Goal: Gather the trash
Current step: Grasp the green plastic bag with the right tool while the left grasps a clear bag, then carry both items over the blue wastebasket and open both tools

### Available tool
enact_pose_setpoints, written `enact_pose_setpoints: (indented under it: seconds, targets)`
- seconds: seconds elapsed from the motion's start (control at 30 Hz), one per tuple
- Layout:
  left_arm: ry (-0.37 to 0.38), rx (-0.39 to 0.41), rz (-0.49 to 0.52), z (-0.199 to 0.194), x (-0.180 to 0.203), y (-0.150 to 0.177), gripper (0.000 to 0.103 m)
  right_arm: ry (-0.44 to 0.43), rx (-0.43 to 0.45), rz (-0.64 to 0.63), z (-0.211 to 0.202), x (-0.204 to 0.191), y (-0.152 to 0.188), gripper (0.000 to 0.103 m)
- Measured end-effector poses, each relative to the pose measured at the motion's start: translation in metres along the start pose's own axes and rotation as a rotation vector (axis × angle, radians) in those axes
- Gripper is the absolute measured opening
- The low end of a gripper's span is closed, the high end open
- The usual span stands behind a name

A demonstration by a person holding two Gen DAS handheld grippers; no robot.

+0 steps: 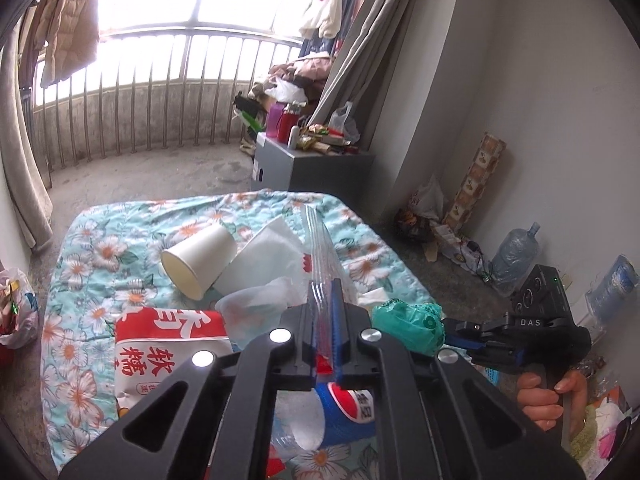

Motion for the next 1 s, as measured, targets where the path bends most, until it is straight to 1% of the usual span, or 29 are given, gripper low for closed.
enact_pose_setpoints:
  seconds: [0.2,0.33,0.47,0.57,0.7,0.77,0.87,0.9,1.0]
  targets:
    - [0.015,0.056,0.023,-0.024,0.013,-0.01,0.005,-0.026,0.032,-0.016,-0.019,-0.011,0.003,0.016]
    - [0.036,0.087,0.044,-0.038,0.03,-0.014,0.005,-0.04,0.059,-0.033,-0.033,-0.017,0.006,0.016]
    - [0.061,0.097,0.065,-0.042,0.048,-0.014,0.005,-0.048,0.093,-0.042,-0.049,-0.018,0.007,0.016]
    - [0.091,0.086,0.079,-0.037,0.066,-0.012,0.005,-0.049,0.128,-0.036,-0.07,-0.008,0.007,0.016]
    - [0.151,0.05,0.1,-0.017,0.099,-0.006,0.005,-0.037,0.183,0.002,-0.101,0.017,0.005,0.016]
    - [0.194,0.021,0.113,0.001,0.121,-0.003,0.005,-0.033,0.215,0.034,-0.118,0.034,0.002,0.016]
    - [0.262,-0.032,0.123,0.032,0.155,0.003,0.005,-0.017,0.274,0.086,-0.147,0.063,-0.004,0.016]
    - [0.29,-0.059,0.123,0.045,0.169,0.005,0.005,-0.01,0.29,0.098,-0.166,0.074,-0.003,0.016]
    - [0.349,-0.124,0.13,0.079,0.202,0.014,0.005,0.046,0.366,0.151,-0.202,0.109,-0.008,0.016]
Point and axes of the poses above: each gripper's, at about its wrist camera, not at the fingertips, and z roughly the way its jaws point, x to its right, y to its underside, the point moved 7 cm from there along z, roughly the way its jaws point, and after that the axes turned 5 degrees about y, right-handed, at the moved point
